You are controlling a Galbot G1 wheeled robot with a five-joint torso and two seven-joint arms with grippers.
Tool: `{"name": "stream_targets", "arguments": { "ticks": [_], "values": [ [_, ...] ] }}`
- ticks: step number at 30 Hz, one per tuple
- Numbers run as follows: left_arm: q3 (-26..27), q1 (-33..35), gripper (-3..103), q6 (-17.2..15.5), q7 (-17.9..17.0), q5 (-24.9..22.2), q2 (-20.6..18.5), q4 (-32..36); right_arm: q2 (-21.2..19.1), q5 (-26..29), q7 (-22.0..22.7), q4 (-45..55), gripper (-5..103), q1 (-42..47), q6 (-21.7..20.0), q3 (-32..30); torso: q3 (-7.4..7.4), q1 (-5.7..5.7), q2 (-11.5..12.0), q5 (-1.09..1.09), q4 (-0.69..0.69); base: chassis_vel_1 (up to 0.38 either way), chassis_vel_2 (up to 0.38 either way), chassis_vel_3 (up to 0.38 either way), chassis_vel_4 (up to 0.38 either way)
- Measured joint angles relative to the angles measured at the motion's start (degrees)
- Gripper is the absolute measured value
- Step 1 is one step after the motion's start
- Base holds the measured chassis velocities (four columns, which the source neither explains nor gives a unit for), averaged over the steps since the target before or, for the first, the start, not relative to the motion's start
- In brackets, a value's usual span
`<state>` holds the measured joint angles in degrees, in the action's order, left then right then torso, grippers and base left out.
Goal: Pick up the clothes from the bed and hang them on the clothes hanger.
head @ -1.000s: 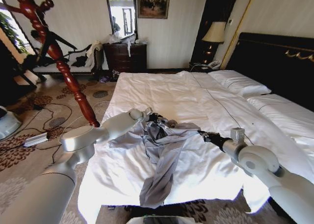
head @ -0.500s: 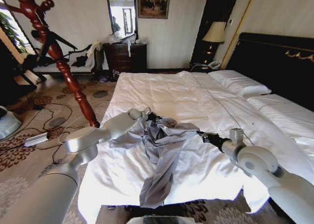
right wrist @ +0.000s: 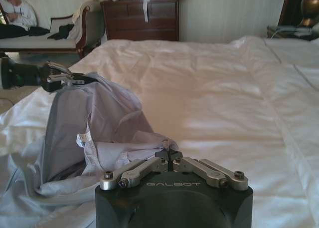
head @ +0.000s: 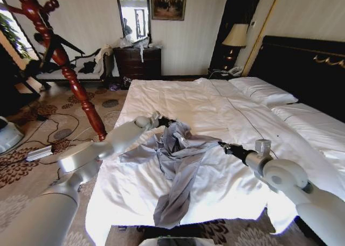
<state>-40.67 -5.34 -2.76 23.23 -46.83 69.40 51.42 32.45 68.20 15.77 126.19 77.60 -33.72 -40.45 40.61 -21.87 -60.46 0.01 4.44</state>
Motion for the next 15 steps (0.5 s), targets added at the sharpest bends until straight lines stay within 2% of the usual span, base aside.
{"name": "stream_targets", "arguments": {
  "ticks": [2, 4, 5, 8, 11, 13, 15],
  "values": [
    [0.49, 0.00, 0, -0.42, -0.66, -0.82, -0.61, 1.27, -0.25, 0.02, 0.00, 0.12, 0, -0.08, 0.03, -0.42, 0.00, 0.00, 0.00, 0.00, 0.00, 0.000, 0.000, 0.000, 0.000],
    [2.82, -0.11, 0, -2.60, -3.65, -4.08, -2.28, 5.77, -0.98, 0.41, 0.00, 0.37, 0, -0.30, 0.08, -1.68, 0.00, 0.00, 0.00, 0.00, 0.03, 0.000, 0.000, 0.000, 0.000],
    [2.82, -0.11, 0, -2.60, -3.65, -4.08, -2.28, 5.77, -0.98, 0.41, 0.00, 0.37, 0, -0.30, 0.08, -1.68, 0.00, 0.00, 0.00, 0.00, 0.03, 0.000, 0.000, 0.000, 0.000],
    [6.52, -0.93, 0, -4.99, -7.26, -7.95, -3.70, 10.59, -2.01, 1.68, 0.35, 0.38, 0, -1.18, 0.33, -3.36, 0.00, 0.00, 0.00, 0.00, 0.03, 0.000, 0.000, 0.000, 0.000],
    [7.88, -2.06, 0, -5.54, -8.69, -9.40, -4.25, 12.70, -3.17, 2.74, 0.58, 0.20, 0, -1.44, 0.55, -5.15, 0.00, 0.00, 0.00, -0.01, 0.01, 0.000, 0.000, 0.000, 0.000],
    [8.99, -3.86, 0, -5.93, -10.72, -10.96, -4.83, 15.21, -5.83, 4.46, 0.72, -0.11, 0, -1.24, 0.84, -9.21, 0.00, 0.00, 0.00, -0.01, 0.05, 0.000, 0.000, 0.000, 0.000],
    [9.35, -4.31, 0, -6.06, -11.37, -11.35, -5.07, 15.96, -6.75, 5.24, 0.81, -0.24, 0, -1.23, 0.88, -10.41, 0.00, 0.00, 0.00, -0.01, 0.06, 0.000, 0.000, 0.000, 0.000]
  ]
}}
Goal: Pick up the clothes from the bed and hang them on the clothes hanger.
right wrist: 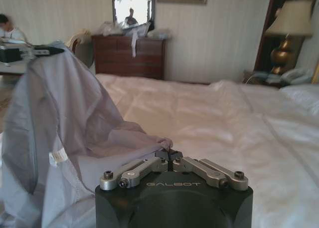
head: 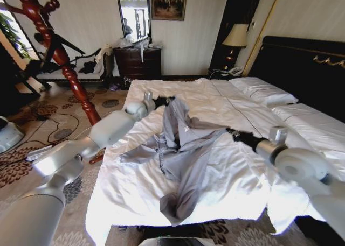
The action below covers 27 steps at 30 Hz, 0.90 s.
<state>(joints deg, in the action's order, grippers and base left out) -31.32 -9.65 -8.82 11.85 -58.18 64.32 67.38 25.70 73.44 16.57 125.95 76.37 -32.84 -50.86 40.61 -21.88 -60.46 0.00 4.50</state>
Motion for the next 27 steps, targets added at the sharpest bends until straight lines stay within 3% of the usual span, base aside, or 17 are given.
{"name": "stream_targets", "arguments": {
  "ticks": [2, 4, 7, 17, 19, 27],
  "values": [
    [1.56, -1.29, 0, -0.67, -2.66, -1.76, -1.37, 3.25, -3.34, 2.31, 0.20, -0.48, 0, -0.09, 0.22, -3.96, 0.00, 0.00, 0.00, 0.00, -0.03, 0.000, 0.000, 0.000, 0.000],
    [1.81, -1.54, 0, -0.81, -3.14, -2.15, -1.65, 3.96, -3.89, 2.75, 0.26, -0.51, 0, -0.14, 0.26, -4.47, 0.00, 0.00, 0.00, 0.00, -0.04, 0.000, 0.000, 0.000, 0.000],
    [3.25, -3.45, 0, -1.74, -5.59, -4.25, -3.87, 9.56, -8.59, 5.66, 1.16, -0.51, 0, -1.50, 0.58, -6.94, 0.00, 0.00, 0.00, 0.01, -0.06, 0.000, 0.000, 0.000, 0.000],
    [4.67, -10.23, 0, -2.92, -8.80, -6.73, -5.25, 12.84, -19.01, 12.29, 3.67, -3.21, 0, -7.03, 0.62, -8.61, 0.00, -0.01, 0.00, 0.00, -0.04, 0.000, 0.000, 0.000, 0.000],
    [4.66, -12.81, 0, -3.49, -9.30, -7.84, -7.29, 15.04, -23.28, 15.50, 3.40, -6.68, 0, -9.77, 0.94, -8.93, 0.00, 0.00, 0.00, -0.01, -0.01, 0.000, 0.000, 0.000, 0.000],
    [4.96, -13.42, 0, -4.85, -11.70, -9.06, -13.61, 20.06, -29.36, 13.63, -0.88, -14.70, 0, -9.44, 4.31, -10.04, 0.00, -0.01, 0.00, 0.03, -0.08, 0.000, 0.000, 0.000, 0.000]
  ]
}}
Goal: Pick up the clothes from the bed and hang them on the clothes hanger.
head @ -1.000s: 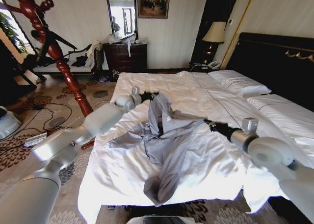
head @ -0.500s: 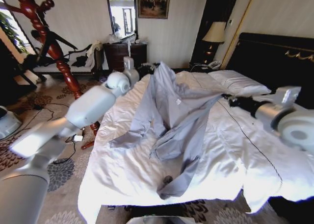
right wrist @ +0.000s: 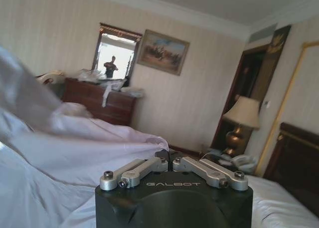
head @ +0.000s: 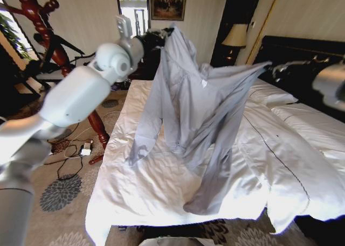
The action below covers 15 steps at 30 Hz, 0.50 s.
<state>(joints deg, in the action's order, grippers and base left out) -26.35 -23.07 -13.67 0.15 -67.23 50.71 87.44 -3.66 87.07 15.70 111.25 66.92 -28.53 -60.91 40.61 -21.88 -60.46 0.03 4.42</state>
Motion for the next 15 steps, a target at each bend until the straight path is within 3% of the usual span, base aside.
{"name": "stream_targets", "arguments": {
  "ticks": [4, 8, 11, 15],
  "values": [
    [0.21, 1.25, 0, -0.56, -1.96, -0.08, -0.94, 1.67, -1.22, -3.05, -1.42, -2.74, 0, 1.90, 2.91, 0.18, 0.00, 0.01, 0.00, -0.03, 0.06, 0.000, 0.000, 0.000, 0.000],
    [0.21, 1.41, 0, -0.91, -3.70, -0.07, 0.52, 2.11, -2.82, -5.08, -2.00, -4.56, 0, 3.25, 5.09, 0.24, 0.01, -0.01, 0.01, -0.03, 0.04, 0.000, 0.000, 0.000, 0.000],
    [0.04, 0.98, 0, -1.36, -5.03, -0.85, 1.00, 4.38, -3.51, -3.12, -1.95, -2.91, 0, 2.76, 5.20, 0.08, 0.00, -0.01, 0.00, -0.05, 0.09, 0.000, 0.000, 0.000, 0.000],
    [1.05, 2.14, 0, -2.16, -6.76, -2.55, -2.27, 9.87, -0.91, 3.23, 0.26, 3.59, 0, 0.70, 3.68, 0.02, 0.00, -0.01, 0.00, -0.05, 0.09, 0.000, 0.000, 0.000, 0.000]
  ]
}}
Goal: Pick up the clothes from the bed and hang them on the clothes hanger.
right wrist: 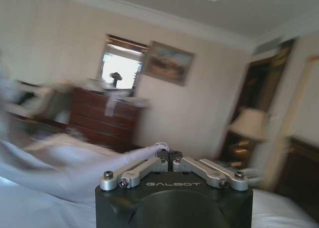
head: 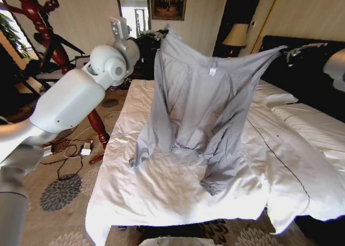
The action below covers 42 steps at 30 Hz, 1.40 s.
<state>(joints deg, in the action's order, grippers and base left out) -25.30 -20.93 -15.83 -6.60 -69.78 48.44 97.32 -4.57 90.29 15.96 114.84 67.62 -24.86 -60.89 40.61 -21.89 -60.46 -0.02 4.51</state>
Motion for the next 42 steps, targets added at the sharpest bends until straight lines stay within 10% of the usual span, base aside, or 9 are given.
{"name": "stream_targets", "arguments": {
  "ticks": [15, 26, 32, 42],
  "values": [
    [36.05, 25.15, 0, -2.67, -5.22, -19.16, -41.97, 37.12, 10.91, 22.18, 10.44, 19.07, 0, -7.45, -6.64, -9.03, -0.02, 0.03, -0.01, 0.04, -0.11, 0.000, 0.000, 0.000, 0.000],
    [45.49, 16.00, 0, -5.48, -10.58, -36.40, -54.94, 39.74, 8.91, 38.29, 15.10, 16.95, 0, -15.96, -11.85, -18.08, -0.02, 0.03, -0.01, 0.02, -0.05, 0.000, 0.000, 0.000, 0.000],
    [45.90, 16.40, 0, -6.15, -11.66, -37.44, -55.81, 39.69, 8.88, 39.10, 15.98, 17.74, 0, -17.67, -13.35, -18.14, -0.01, 0.02, -0.01, 0.02, -0.08, 0.000, 0.000, 0.000, 0.000],
    [32.44, 35.32, 0, -11.18, -17.51, -11.88, -34.19, 37.67, 18.20, 15.78, 10.68, 17.81, 0, -7.54, -11.53, -0.86, 0.04, -0.02, 0.02, -0.03, -0.08, 0.000, 0.000, 0.000, 0.000]
  ]
}}
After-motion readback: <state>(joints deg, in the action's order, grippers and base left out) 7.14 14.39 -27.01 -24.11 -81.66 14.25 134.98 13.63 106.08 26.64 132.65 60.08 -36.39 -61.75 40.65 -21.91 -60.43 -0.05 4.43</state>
